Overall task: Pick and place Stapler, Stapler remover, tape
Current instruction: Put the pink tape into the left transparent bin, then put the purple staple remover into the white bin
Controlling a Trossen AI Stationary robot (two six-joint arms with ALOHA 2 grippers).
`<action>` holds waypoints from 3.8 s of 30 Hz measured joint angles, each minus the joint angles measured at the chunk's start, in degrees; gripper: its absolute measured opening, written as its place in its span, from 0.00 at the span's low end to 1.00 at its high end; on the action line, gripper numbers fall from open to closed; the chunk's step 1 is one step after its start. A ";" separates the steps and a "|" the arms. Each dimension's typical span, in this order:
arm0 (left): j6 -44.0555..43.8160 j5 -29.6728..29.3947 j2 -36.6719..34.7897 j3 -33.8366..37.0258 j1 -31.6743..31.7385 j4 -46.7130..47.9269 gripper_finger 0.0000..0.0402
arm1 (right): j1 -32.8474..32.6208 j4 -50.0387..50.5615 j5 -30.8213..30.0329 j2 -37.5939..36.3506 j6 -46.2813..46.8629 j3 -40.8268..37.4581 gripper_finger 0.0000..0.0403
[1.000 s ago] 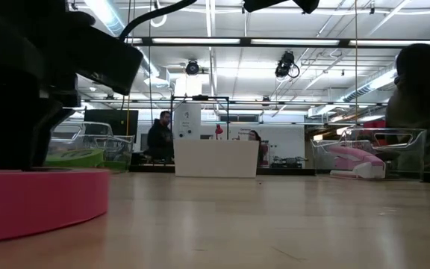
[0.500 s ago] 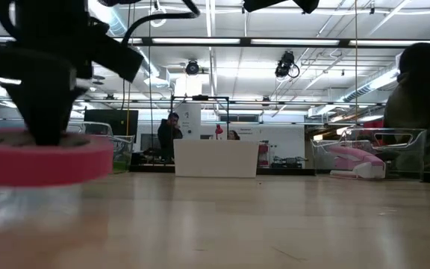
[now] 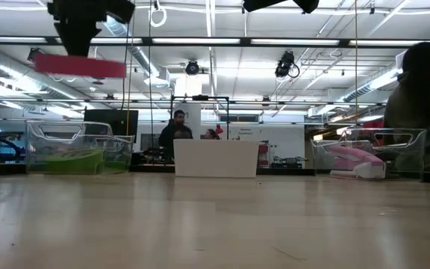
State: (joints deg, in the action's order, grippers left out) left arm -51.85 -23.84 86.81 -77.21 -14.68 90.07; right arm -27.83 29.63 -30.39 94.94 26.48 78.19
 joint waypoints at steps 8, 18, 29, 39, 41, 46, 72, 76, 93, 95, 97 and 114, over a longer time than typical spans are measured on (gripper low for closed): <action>1.92 -7.90 -15.72 -0.04 14.91 -0.01 0.21 | 0.00 -0.07 0.00 0.00 -0.02 0.00 0.16; 1.54 -14.13 -24.68 -0.04 34.78 -0.12 0.21 | -0.01 -0.18 -0.14 0.00 -0.52 0.00 0.16; 5.18 -11.25 -23.87 1.38 44.87 -3.76 0.21 | -0.01 -0.35 -0.02 0.00 0.04 0.00 0.16; 10.59 -7.38 -23.83 17.46 55.69 -19.82 0.21 | -0.02 -0.35 1.14 0.00 0.63 0.00 0.16; 11.79 -6.04 -23.83 19.83 57.93 -23.70 0.21 | -0.02 -0.34 1.16 0.00 0.64 0.00 0.16; 12.48 -4.53 -23.83 25.73 62.59 -29.79 0.21 | -0.02 -0.35 1.38 0.02 0.66 0.00 0.16; 25.82 4.60 -23.95 31.25 67.52 -35.49 0.54 | -0.02 -0.46 0.87 0.04 0.66 0.00 0.16; 32.19 15.36 -25.12 30.24 67.28 -34.80 0.52 | -0.02 -0.44 0.85 0.04 0.21 0.00 0.16; 17.55 28.69 -46.16 27.70 39.71 -21.55 0.48 | -0.02 -0.20 0.85 0.04 -0.48 0.00 0.16; 12.19 28.62 -47.92 28.31 32.80 -22.14 0.48 | -0.02 -0.18 0.86 0.04 -0.48 0.00 0.16; 7.09 27.83 -48.91 29.24 25.83 -24.21 0.48 | -0.02 -0.14 0.85 0.04 -0.48 0.00 0.16; -23.25 17.63 -28.63 34.62 -29.05 -53.17 0.48 | 0.00 1.88 1.46 0.04 -1.03 0.00 0.16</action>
State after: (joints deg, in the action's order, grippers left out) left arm -75.11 -6.21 58.18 -42.59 -43.73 36.90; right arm -27.83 31.51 -28.93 94.98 25.45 78.19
